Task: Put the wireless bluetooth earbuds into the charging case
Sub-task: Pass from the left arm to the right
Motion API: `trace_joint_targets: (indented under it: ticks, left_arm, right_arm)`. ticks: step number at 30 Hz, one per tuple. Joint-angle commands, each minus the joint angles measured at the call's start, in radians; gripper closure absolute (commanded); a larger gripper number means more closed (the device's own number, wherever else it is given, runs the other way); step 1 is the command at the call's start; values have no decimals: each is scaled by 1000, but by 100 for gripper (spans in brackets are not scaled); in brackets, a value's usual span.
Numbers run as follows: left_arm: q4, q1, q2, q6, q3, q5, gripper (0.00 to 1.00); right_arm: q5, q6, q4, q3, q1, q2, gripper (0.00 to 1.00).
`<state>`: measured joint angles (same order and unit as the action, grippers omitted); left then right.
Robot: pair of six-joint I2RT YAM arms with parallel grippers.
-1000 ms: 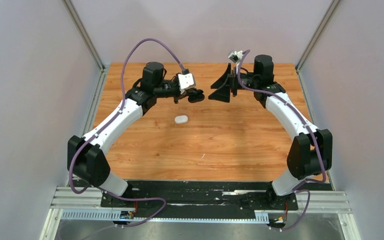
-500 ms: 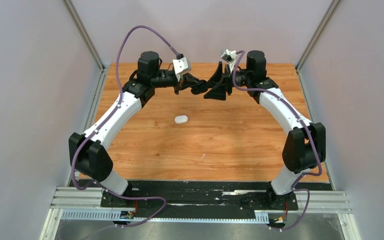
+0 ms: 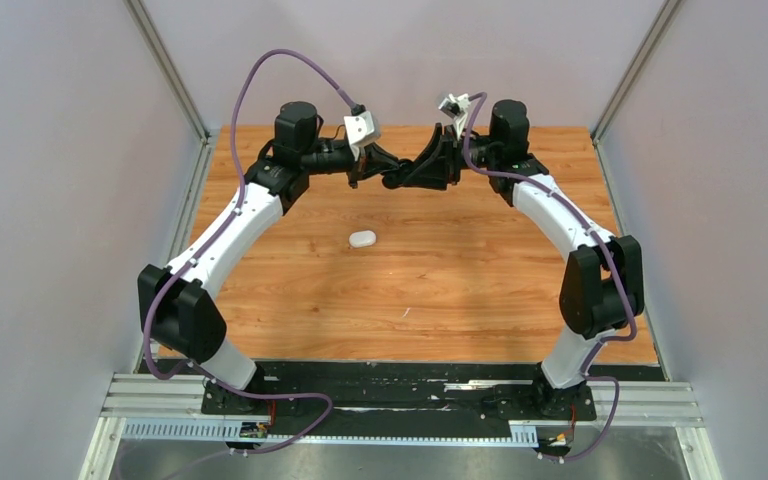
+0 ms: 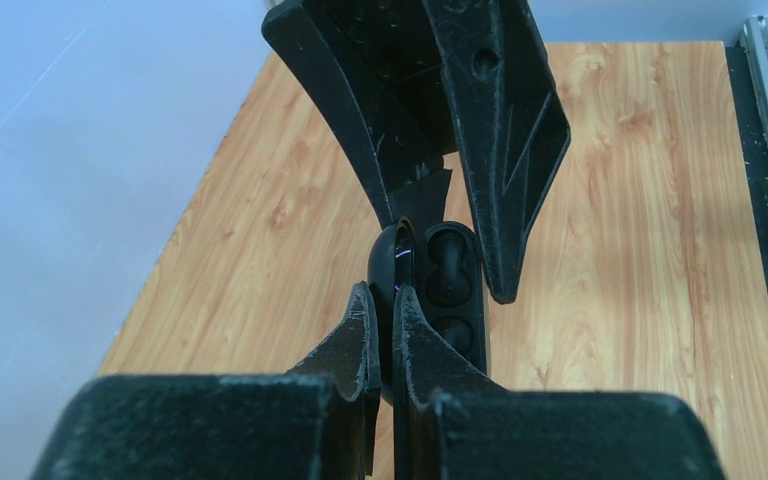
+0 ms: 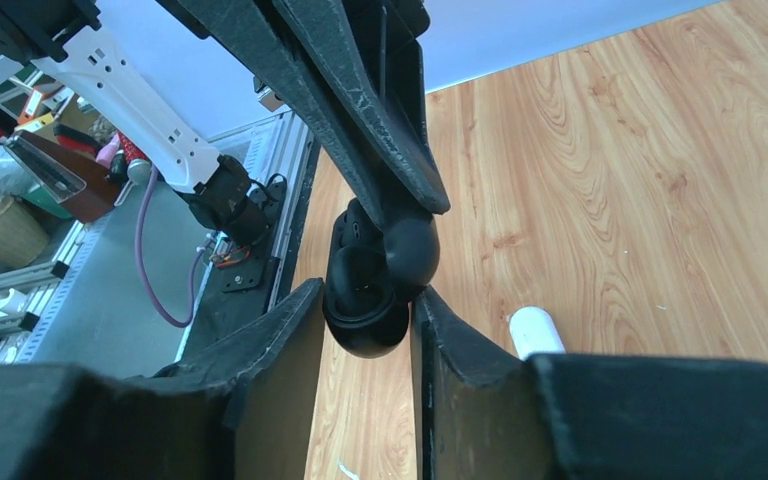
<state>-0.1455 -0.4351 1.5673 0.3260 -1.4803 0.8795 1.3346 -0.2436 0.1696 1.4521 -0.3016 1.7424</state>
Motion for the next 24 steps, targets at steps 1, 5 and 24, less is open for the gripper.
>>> trace_joint_targets:
  ticks: [1,5,24]
  left_arm:
    - [60,1,-3,-33,-37,-6,100]
    - [72,2,-4,-37,-35,-14,100]
    - [-180,39,22,-41,-225,107,17]
  right_arm:
    - [-3,-52,71,12,-4,8,67]
    - [-9,-57,68,5,-5,14,83]
    - [-20,-61,68,36,7,42,100]
